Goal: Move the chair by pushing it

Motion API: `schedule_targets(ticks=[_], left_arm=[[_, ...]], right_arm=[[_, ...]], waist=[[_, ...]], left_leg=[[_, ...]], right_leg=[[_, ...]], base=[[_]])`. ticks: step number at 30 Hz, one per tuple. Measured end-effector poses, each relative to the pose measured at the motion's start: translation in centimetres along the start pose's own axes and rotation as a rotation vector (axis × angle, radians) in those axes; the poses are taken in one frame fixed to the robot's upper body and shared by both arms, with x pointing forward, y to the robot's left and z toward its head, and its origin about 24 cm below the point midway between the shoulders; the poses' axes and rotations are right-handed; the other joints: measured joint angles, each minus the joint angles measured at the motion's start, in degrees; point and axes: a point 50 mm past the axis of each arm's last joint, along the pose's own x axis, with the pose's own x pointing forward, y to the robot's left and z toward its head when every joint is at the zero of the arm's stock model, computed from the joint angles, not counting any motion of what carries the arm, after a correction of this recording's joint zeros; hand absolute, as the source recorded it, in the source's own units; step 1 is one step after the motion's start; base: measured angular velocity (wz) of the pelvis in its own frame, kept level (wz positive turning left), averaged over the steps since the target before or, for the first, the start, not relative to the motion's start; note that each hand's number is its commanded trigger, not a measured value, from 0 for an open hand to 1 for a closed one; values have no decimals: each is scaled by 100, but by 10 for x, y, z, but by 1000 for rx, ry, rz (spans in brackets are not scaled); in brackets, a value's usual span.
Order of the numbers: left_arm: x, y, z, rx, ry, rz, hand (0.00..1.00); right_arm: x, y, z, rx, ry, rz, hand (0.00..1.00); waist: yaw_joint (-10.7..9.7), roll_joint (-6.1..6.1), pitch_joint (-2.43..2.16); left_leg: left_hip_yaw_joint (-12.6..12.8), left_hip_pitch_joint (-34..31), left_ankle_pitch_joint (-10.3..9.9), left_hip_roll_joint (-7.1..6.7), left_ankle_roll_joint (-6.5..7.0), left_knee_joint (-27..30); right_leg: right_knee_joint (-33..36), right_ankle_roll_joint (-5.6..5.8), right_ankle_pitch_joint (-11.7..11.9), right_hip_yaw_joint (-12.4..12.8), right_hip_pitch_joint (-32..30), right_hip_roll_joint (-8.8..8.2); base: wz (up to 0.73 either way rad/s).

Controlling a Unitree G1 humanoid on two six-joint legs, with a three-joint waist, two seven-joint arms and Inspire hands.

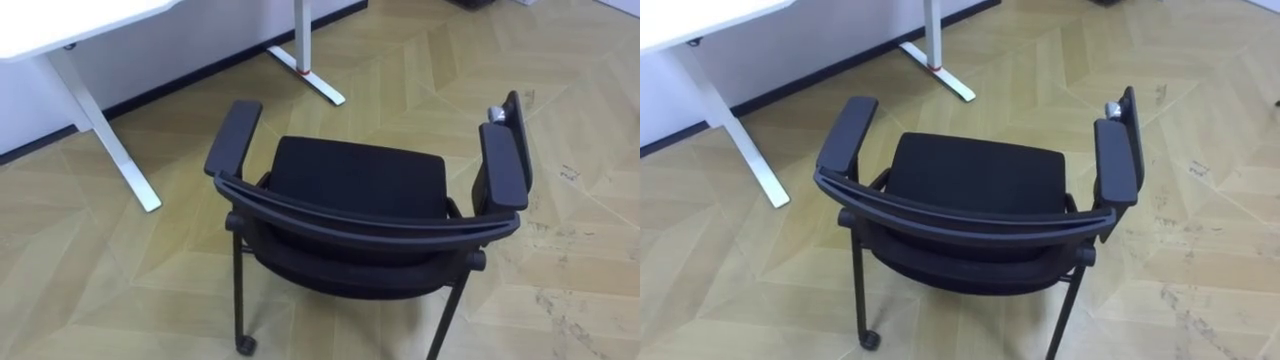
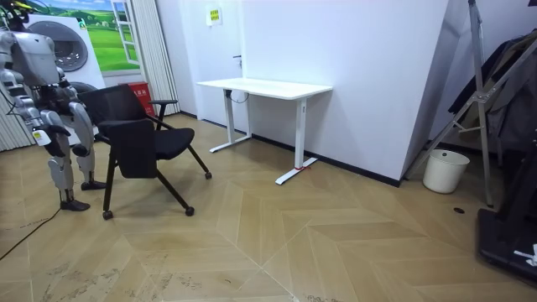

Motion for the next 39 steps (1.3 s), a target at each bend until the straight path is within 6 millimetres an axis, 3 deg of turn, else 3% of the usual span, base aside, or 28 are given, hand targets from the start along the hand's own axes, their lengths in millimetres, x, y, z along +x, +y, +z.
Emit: schedule_targets(ticks=[7, 14, 16, 20, 25, 33, 39], left_arm=[[1, 20, -4, -102, 39, 173, 0], [4, 44, 18, -142, -38, 364, 0], [4, 44, 30, -162, -76, 392, 0], [0, 48, 49, -207, -158, 464, 0], [-2, 51, 59, -231, -198, 510, 0], [-3, 48, 79, -241, -252, 513, 0], [-15, 39, 120, -134, -468, 510, 0]], right_arm=[[-1, -8, -3, 58, 2, -47, 0], [-2, -13, -5, 74, 4, -66, 0], [-2, -13, -5, 76, 5, -70, 0], [-2, -17, -6, 92, 6, -80, 0], [-4, -22, -9, 123, 6, -90, 0], [-4, -23, -7, 128, -3, -61, 0], [-3, -22, -3, 124, -13, -63, 0]], waist=[[-10, 64, -16], [-39, 106, -13], [-40, 130, -16], [-129, 215, -67], [-204, 292, -55], [-301, 298, -56], [-332, 290, -59]], left_leg=[[-14, 113, -34, 0, 6, 6], [-84, 106, -39, -5, 1, 70], [-134, 96, -40, -9, 1, 86], [-134, 108, -38, -7, -1, 84], [-85, 172, -38, -5, -1, 58], [-23, 199, -38, -1, -1, 50], [-25, 151, -38, -3, 0, 50]], right_leg=[[6, 19, -15, -22, 116, 0], [10, 6, -22, -46, 156, 0], [10, 6, -22, -83, 171, -2], [12, 2, -27, -121, 201, -2], [13, 3, -28, -72, 220, -1], [17, 2, -28, -17, 215, -2], [15, 3, -32, -16, 163, -1]], base=[[0], [3], [10], [4], [-6], [-3], [0]])
